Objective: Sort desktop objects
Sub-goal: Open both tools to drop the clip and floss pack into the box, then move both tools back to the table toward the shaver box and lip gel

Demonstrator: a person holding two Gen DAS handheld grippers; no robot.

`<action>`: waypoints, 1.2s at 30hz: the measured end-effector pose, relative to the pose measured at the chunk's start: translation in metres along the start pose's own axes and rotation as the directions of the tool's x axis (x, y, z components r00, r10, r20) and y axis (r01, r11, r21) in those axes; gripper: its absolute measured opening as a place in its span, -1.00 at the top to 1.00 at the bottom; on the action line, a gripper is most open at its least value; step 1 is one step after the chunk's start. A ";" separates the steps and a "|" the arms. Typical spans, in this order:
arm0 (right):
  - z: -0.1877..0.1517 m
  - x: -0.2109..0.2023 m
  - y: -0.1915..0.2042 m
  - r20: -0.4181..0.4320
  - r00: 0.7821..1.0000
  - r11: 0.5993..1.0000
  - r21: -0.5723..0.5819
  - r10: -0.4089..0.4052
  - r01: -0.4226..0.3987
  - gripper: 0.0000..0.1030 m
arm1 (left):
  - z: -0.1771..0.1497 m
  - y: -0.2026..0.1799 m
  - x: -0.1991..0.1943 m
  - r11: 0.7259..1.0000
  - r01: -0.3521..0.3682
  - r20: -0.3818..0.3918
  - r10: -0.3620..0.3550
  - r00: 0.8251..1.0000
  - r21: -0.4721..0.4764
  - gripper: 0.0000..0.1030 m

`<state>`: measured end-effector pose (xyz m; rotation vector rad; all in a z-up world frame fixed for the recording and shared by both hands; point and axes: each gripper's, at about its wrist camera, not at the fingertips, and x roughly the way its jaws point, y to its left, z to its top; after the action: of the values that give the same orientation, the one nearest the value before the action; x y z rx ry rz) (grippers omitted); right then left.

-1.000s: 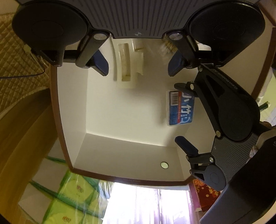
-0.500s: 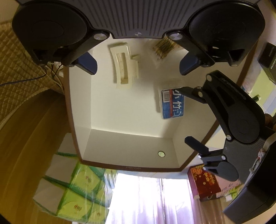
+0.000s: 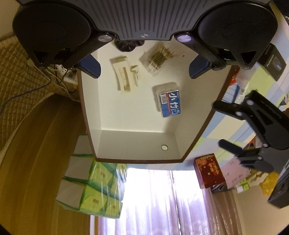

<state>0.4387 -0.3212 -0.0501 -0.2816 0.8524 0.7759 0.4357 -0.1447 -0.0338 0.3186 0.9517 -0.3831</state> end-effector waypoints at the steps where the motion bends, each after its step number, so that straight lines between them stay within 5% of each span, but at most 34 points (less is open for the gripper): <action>1: -0.002 -0.004 0.002 0.005 1.000 1.000 0.003 -0.001 0.001 -0.96 | -0.006 0.001 -0.007 1.000 -0.008 0.006 0.008 1.000 -0.010 -0.83; 15: -0.037 -0.050 0.058 0.082 0.997 0.998 0.059 0.008 -0.013 -0.96 | -0.109 0.015 -0.082 0.957 -0.091 -0.010 0.092 0.996 -0.276 -0.83; 28: -0.037 -0.066 0.141 0.139 0.984 0.994 -0.008 0.108 -0.108 -0.96 | -0.212 0.036 -0.143 0.872 -0.202 -0.096 0.178 0.979 -0.445 -0.83; 36: -0.025 -0.040 0.193 0.107 0.973 0.976 -0.101 0.203 -0.193 -0.96 | -0.270 0.065 -0.168 0.803 -0.257 -0.149 0.210 0.966 -0.538 -0.83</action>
<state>0.2705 -0.2195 -0.0220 -0.2307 0.7425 1.0096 0.1824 0.0577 -0.0341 -0.0864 1.0467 0.1463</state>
